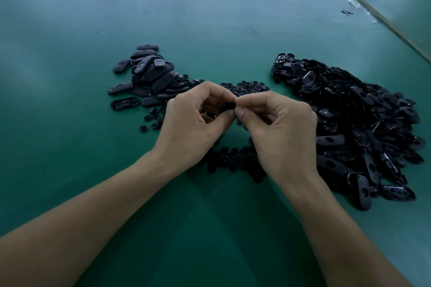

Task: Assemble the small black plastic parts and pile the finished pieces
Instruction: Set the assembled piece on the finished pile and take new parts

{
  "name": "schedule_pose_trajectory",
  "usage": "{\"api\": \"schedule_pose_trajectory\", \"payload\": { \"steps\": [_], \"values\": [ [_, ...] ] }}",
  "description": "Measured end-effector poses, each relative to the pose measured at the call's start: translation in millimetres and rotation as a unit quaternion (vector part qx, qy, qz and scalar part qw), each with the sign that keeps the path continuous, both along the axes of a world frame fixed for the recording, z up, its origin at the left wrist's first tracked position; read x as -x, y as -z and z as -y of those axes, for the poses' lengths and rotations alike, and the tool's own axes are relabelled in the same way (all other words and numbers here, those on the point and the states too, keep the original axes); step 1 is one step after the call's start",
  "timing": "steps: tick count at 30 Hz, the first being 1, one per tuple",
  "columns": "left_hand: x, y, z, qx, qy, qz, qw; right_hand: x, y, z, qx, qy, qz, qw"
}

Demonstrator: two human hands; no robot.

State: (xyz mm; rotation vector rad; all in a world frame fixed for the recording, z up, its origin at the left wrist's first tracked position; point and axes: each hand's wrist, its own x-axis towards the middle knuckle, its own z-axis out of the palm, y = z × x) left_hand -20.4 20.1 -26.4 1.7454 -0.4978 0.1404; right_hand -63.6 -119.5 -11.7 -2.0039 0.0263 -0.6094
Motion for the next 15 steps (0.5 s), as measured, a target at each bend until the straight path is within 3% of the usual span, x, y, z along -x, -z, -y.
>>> {"api": "schedule_pose_trajectory", "payload": {
  "steps": [7,15],
  "values": [
    [-2.2,0.0,0.3,0.010,-0.014,0.000,1.000,-0.3,-3.3,3.9,-0.001,-0.033,0.018,0.999],
    [-2.7,-0.2,-0.5,0.037,0.026,-0.019,0.999,-5.4,-5.5,20.9,-0.045,-0.088,-0.056,0.994]
  ]
}}
